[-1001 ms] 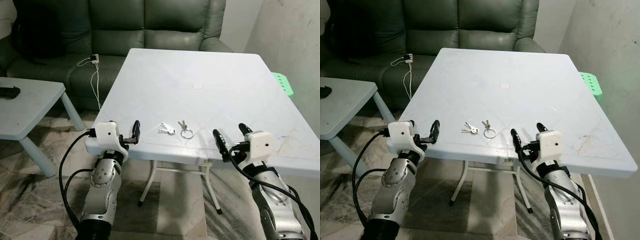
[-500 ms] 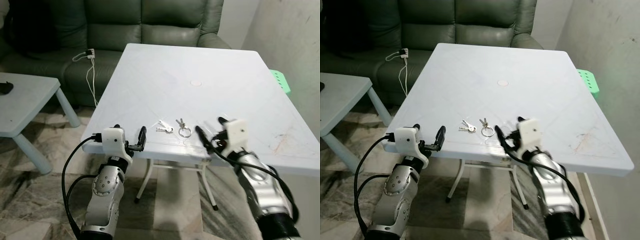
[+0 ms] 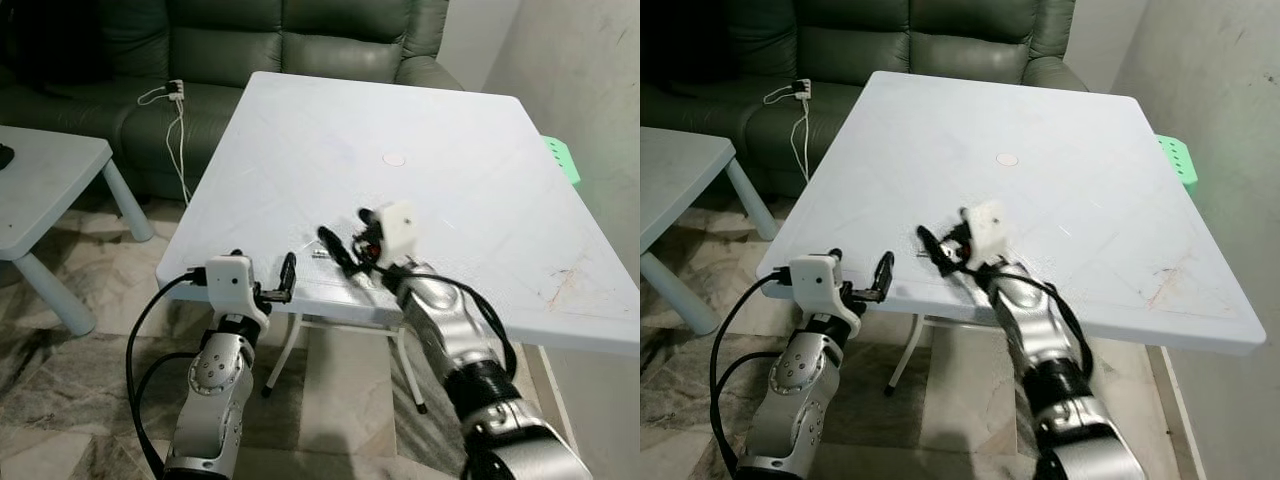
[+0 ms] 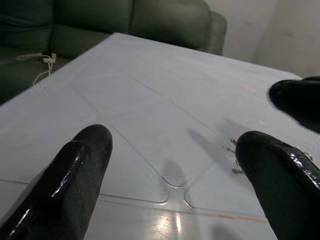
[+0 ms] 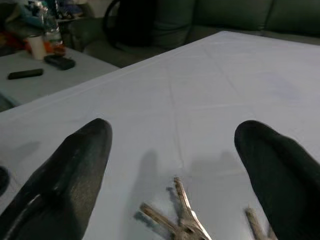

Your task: Hang keys on a hook

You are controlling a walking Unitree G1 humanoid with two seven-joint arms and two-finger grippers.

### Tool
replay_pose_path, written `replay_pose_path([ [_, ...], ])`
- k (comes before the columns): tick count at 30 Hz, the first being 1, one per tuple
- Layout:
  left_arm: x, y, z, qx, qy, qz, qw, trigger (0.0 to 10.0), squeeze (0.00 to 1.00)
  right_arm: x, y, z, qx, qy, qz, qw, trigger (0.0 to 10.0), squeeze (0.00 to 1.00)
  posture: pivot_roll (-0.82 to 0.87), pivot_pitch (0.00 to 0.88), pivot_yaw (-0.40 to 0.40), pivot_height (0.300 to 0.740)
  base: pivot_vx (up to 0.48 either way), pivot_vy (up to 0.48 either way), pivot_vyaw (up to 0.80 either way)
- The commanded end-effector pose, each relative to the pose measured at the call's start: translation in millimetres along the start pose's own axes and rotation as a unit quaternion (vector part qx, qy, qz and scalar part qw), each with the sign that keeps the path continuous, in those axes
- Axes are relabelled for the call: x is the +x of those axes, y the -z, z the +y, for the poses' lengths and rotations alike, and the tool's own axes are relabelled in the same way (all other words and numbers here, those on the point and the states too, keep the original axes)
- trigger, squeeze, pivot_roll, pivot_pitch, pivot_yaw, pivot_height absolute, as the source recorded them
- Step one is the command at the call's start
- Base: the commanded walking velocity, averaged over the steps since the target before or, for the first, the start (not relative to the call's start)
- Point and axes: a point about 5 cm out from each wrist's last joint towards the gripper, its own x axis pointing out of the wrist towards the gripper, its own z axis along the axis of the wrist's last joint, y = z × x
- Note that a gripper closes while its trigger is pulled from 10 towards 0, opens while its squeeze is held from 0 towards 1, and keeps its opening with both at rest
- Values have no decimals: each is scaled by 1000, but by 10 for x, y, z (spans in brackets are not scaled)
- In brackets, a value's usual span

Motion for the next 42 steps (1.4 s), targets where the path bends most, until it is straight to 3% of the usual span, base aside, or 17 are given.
replay_pose_path([
  [1, -25, 10, -62, -3, 1, 4, 1000, 10000, 0, -3, 18, -67, 13, 18, 9, 1000, 10000, 0, 52, 78, -138, 740, 0, 0, 0],
  [7, -67, 8, -81, -2, 1, 6, 1000, 10000, 0, 67, 2, -119, 12, 51, 28, 998, 10000, 0, 60, 87, -147, 740, 0, 0, 0],
  [15, -133, 23, -128, 6, 10, 12, 1000, 10000, 0, 23, 51, -246, 7, 89, 47, 995, 10000, 0, 60, 103, -143, 740, 0, 0, 0],
  [28, -256, -22, -179, 18, 19, 20, 999, 10000, 0, -99, 173, -383, -13, 103, 52, 993, 10000, 0, 64, 147, -124, 740, 0, 0, 0],
  [40, -361, -6, -235, 15, 23, 40, 999, 10000, 0, -159, 220, -375, -15, 92, 45, 995, 10000, 0, 54, 192, -112, 740, 0, 0, 0],
  [41, -364, -5, -237, 15, 22, 42, 999, 10000, 0, -169, 218, -367, -3, 87, 37, 996, 3176, 0, 53, 198, -113, 740, 0, 0, 0],
  [42, -365, -6, -237, 14, 21, 43, 999, 10000, 0, -174, 221, -370, -7, 89, 39, 995, 2471, 0, 54, 201, -113, 740, 0, 0, 0],
])
